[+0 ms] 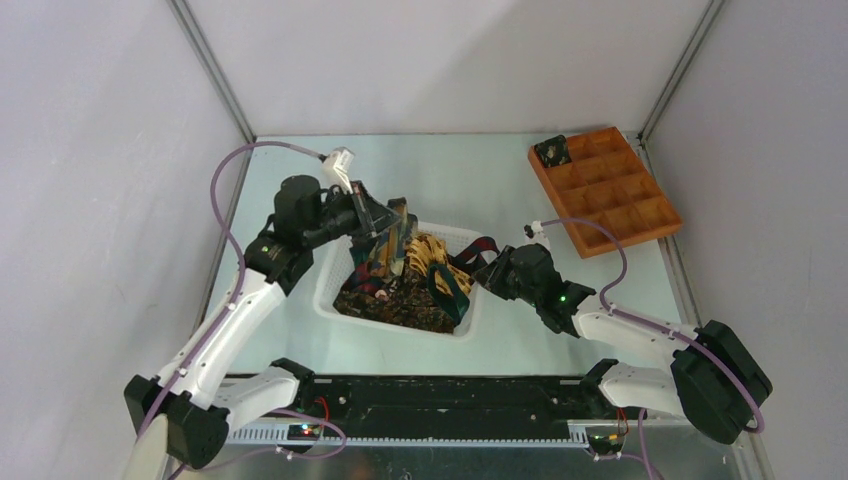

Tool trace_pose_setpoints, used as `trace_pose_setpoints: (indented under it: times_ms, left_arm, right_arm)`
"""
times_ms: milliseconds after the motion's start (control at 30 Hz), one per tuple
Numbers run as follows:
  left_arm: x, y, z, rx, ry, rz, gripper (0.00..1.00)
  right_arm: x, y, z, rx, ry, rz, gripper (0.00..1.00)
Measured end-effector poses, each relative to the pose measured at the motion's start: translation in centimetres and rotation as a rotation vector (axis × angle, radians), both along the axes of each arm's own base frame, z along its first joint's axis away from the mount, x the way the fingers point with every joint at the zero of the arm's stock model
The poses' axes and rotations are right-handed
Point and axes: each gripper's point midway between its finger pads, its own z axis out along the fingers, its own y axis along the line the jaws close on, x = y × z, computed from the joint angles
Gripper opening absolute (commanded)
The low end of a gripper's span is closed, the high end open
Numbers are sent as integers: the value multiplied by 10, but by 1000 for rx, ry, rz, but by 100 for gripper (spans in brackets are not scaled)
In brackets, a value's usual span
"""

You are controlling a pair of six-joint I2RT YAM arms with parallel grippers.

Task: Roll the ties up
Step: Place the tie in the bin.

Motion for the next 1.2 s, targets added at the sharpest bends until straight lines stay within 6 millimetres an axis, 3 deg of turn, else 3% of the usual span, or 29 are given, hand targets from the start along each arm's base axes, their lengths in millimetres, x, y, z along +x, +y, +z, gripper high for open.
trace_pose_setpoints:
  times_ms: [233, 433, 633, 833, 1067, 1100, 1200]
  left_arm:
    - [27, 36, -5, -99, 113, 373, 0]
    - [21, 71, -22, -265, 228, 690, 0]
    - [18, 75, -23, -340, 286, 803, 0]
    - [26, 53, -44, -302, 346, 761, 0]
    - [22, 2, -115, -155, 477, 596, 1]
    - [20, -2, -125, -133, 495, 580, 3]
    - [15, -12, -153, -70, 546, 530, 19]
  right_arm:
    - [0, 0, 0, 0, -1, 0, 13]
    - [0, 0, 0, 1, -1, -1, 13]
    - [2, 1, 0, 4, -5, -1, 13]
    - [3, 2, 0, 6, -7, -2, 13]
    - [3, 2, 0, 5, -7, -3, 13]
    - [3, 2, 0, 5, -7, -3, 14]
    - [3, 1, 0, 5, -8, -3, 14]
